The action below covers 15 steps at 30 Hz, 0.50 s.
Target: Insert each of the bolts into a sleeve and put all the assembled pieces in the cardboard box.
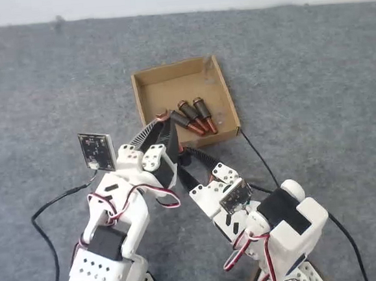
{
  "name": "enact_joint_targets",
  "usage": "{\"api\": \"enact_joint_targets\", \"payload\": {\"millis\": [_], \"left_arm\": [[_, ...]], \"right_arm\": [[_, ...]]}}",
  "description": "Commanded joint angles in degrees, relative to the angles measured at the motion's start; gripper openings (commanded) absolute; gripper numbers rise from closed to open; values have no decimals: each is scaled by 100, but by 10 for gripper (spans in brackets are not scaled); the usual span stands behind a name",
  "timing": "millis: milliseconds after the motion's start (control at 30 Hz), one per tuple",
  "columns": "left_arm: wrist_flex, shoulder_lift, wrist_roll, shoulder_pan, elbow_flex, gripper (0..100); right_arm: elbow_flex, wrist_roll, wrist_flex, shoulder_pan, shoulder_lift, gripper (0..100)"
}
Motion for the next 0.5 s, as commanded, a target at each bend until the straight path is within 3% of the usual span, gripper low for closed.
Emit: {"api": "enact_joint_targets", "payload": {"millis": [0, 467], "left_arm": [[-202, -404, 44, -9, 84, 11], [-202, -466, -149, 9, 585, 11]], "right_arm": [[0, 26, 48, -75, -40, 6], [0, 44, 48, -66, -40, 6]]}}
